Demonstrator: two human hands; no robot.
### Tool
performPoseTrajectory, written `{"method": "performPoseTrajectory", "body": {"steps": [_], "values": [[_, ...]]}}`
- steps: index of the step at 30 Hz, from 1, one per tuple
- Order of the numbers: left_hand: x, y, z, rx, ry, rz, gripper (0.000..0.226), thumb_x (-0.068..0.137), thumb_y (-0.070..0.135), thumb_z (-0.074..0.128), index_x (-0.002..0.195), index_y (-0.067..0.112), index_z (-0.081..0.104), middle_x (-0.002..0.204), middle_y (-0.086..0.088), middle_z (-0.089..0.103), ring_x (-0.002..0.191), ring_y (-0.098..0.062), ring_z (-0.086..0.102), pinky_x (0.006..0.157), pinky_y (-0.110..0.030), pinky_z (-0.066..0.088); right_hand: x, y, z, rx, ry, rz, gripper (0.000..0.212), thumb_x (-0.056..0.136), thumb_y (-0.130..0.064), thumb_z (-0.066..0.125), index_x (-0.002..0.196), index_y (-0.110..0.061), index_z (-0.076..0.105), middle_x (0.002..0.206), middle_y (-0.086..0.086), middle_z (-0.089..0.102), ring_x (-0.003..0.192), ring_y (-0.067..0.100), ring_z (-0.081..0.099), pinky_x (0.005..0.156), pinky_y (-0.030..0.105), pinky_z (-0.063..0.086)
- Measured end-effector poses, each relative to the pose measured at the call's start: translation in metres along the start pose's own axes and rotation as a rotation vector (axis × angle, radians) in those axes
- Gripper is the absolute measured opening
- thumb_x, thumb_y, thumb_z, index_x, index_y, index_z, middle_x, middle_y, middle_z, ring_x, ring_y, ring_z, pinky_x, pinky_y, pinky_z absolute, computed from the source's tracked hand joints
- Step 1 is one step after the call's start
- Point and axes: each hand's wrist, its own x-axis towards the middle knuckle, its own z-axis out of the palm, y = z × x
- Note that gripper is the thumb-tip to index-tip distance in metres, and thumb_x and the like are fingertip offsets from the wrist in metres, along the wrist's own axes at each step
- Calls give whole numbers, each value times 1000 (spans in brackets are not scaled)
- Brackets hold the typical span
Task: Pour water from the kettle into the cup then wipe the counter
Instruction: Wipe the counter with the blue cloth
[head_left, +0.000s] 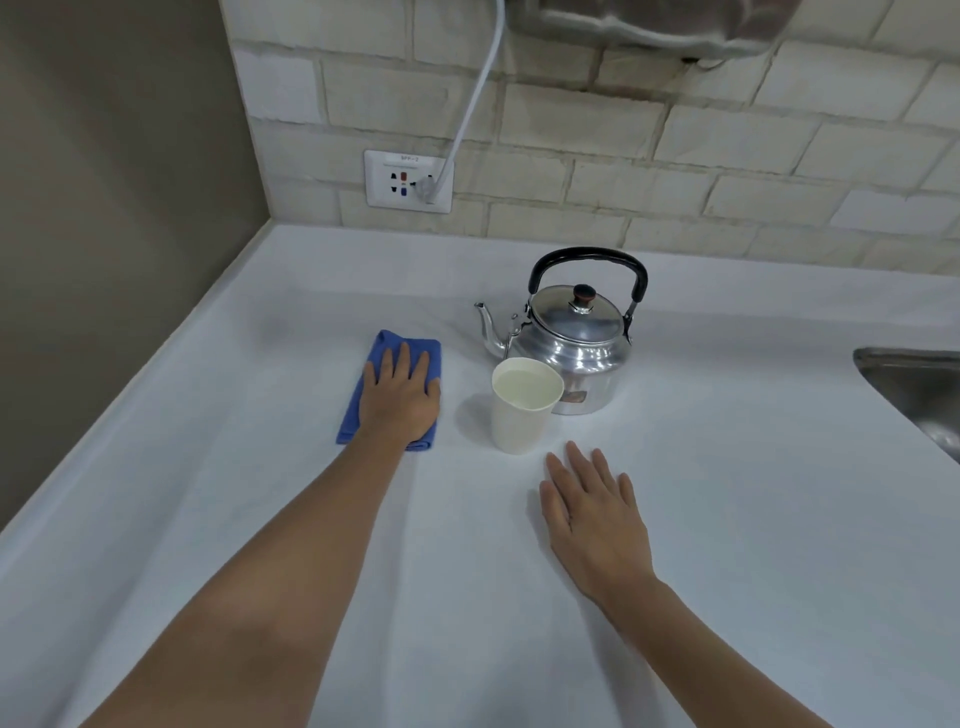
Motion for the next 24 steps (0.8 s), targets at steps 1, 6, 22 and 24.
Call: {"method": "performPoseTrajectory", "body": {"steps": [1, 6, 22, 24], "values": [[1, 4, 1, -4, 1, -7, 53, 98, 37, 13, 147, 18, 3, 159, -7, -1, 146, -27, -1, 119, -47, 1, 1, -1, 0, -6, 9, 4, 46, 100, -39, 24, 145, -29, 27, 158, -6, 14, 147, 19, 5, 119, 42, 8], [-5, 31, 4, -22, 4, -113, 53, 99, 34, 10, 147, 17, -1, 158, -8, -6, 145, -28, -6, 118, -47, -4, 4, -2, -1, -41, 38, 10, 45, 100, -38, 26, 144, -28, 32, 157, -5, 20, 146, 20, 11, 118, 41, 12], [-30, 40, -15, -102, 23, -58, 43, 99, 29, 23, 130, 6, 40, 145, -15, 35, 135, -31, 28, 110, -52, 24, 2, 0, -16, -82, -82, -47, 47, 100, -36, 26, 146, -26, 25, 158, -2, 15, 146, 21, 9, 118, 41, 14], [-40, 38, -20, -145, 37, -67, 38, 98, 26, 27, 121, 3, 47, 134, -15, 44, 126, -30, 38, 104, -49, 33, 3, 1, -23, -127, -169, -73, 49, 101, -36, 25, 148, -24, 20, 159, 0, 11, 146, 23, 6, 118, 42, 13]]}}
